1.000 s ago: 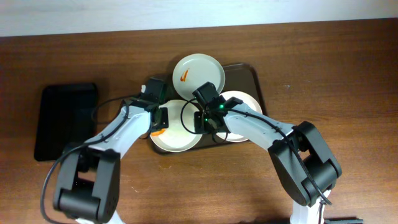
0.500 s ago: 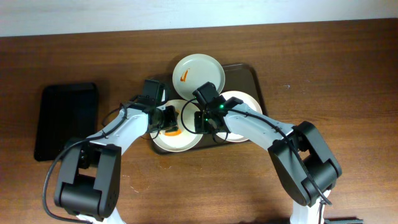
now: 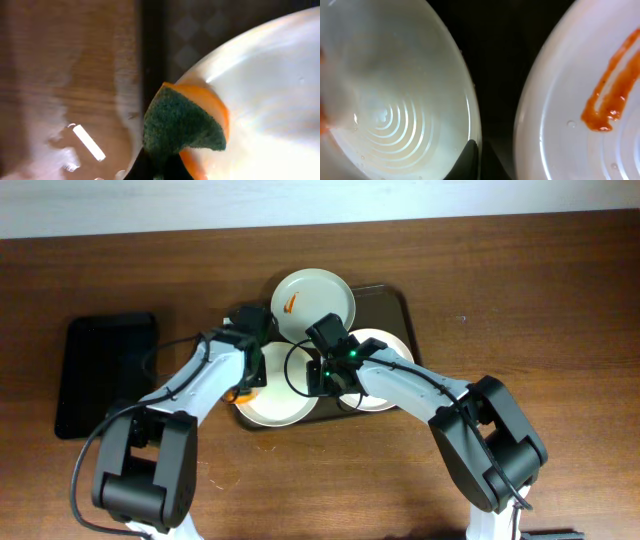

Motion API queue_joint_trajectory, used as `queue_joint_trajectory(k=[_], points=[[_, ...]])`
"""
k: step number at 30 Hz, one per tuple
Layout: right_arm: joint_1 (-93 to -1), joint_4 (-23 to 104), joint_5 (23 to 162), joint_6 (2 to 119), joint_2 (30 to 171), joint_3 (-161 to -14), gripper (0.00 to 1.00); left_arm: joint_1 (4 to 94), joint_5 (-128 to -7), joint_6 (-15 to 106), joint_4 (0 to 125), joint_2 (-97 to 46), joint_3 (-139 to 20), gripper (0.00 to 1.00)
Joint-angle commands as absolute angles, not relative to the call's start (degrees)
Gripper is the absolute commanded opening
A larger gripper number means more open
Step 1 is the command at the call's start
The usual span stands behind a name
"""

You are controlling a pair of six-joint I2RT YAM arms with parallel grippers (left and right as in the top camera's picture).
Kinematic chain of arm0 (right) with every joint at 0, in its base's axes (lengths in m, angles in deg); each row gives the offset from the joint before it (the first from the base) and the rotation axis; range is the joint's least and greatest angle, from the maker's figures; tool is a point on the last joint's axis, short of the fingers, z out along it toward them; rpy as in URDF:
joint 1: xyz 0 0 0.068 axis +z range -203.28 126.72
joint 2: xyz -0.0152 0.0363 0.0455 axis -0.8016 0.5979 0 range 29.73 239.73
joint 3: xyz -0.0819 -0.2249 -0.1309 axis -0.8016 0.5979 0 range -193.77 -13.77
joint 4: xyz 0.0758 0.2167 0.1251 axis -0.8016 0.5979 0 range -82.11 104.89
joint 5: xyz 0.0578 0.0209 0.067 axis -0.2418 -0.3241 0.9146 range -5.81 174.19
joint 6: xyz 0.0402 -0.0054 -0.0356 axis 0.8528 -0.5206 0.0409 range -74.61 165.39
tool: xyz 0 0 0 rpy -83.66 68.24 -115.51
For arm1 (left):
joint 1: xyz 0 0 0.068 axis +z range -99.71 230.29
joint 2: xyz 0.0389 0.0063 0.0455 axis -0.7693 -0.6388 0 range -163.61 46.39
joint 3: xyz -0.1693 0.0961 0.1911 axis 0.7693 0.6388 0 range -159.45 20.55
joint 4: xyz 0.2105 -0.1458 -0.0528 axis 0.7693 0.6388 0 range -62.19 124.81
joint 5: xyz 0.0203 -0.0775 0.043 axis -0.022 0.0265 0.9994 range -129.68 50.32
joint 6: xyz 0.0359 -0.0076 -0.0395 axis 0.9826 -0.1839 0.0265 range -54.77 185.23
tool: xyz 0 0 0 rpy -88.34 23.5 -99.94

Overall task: Clean dirty plates on tray and stack at the side
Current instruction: 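Hold the plate with the right gripper and scrub it with the left-held sponge, then lift the sponge away with the left gripper toward the black tray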

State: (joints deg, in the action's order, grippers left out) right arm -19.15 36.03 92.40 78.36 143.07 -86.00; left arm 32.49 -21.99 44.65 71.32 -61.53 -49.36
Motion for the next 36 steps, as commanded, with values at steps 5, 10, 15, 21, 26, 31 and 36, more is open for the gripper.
queue_joint_trajectory(k=[5,10,15,21,26,31,36], points=[[-19.50,37.08,89.93,77.29,144.01,-85.67,0.04,34.39,-33.90,45.57,73.70,-53.68,-54.17,0.00],[-19.48,37.21,89.95,77.31,144.01,-85.67,0.04,34.33,-43.36,42.64,66.62,-57.53,-47.21,0.00],[-19.50,37.39,89.93,77.31,144.01,-85.67,0.04,34.46,-43.30,41.29,57.94,-64.39,-42.32,0.00],[-19.50,36.95,89.93,77.31,144.01,-85.67,0.04,34.70,-22.40,44.50,64.32,-65.47,-42.32,0.00],[-19.50,36.95,89.93,77.31,144.01,-85.67,0.04,34.70,-10.29,43.80,71.05,-65.05,-46.67,0.00],[-19.48,36.99,89.95,77.26,144.01,-85.67,0.04,35.86,-19.14,40.78,72.39,-54.14,-52.81,0.00],[-18.36,38.87,89.71,71.73,143.75,-87.68,0.04,48.82,-34.16,40.21,68.02,-50.19,-48.07,0.00]])
